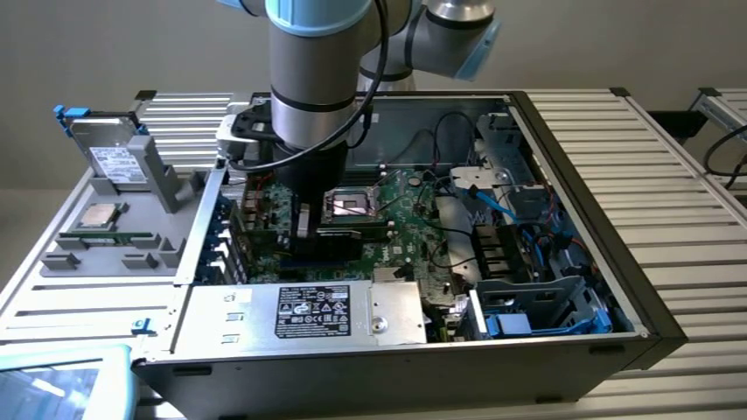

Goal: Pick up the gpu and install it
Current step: 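Insert the gpu into the slot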

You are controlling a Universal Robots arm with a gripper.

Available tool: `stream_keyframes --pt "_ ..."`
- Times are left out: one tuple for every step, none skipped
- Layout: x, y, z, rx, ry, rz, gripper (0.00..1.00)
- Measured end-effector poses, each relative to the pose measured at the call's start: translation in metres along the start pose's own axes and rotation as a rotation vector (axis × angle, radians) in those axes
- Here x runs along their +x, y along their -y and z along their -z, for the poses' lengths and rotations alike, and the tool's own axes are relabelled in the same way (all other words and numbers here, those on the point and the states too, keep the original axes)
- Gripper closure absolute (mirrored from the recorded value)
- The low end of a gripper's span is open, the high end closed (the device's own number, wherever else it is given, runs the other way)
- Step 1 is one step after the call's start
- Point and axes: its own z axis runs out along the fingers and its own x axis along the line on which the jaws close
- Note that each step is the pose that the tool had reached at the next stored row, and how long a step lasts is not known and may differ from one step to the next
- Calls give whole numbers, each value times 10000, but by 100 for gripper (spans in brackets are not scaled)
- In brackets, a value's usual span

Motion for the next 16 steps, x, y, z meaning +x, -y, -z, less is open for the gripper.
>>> stream_keyframes --pt "0 0 5 -2 1 2 72" --pt "2 -1 14 -11 -1 2 72" --pt "4 -2 24 -20 -8 1 72" --pt "5 -3 28 -22 -5 0 72" --pt "5 -4 35 -25 -6 0 72" --pt "5 -5 38 -26 -6 -1 72" --pt "6 -5 39 -29 -6 -1 72" --pt "8 -5 40 -32 -7 -1 72" --pt "14 -4 41 -34 -11 0 72" --pt "21 -4 41 -34 -10 5 72" --pt "27 -4 41 -34 -11 10 72" --pt "30 -4 41 -34 -11 14 72" --pt "34 -4 41 -34 -12 17 72" --pt "35 -4 41 -34 -11 18 72" --pt "35 -4 41 -34 -11 18 72" --pt "35 -3 41 -34 -11 19 72"
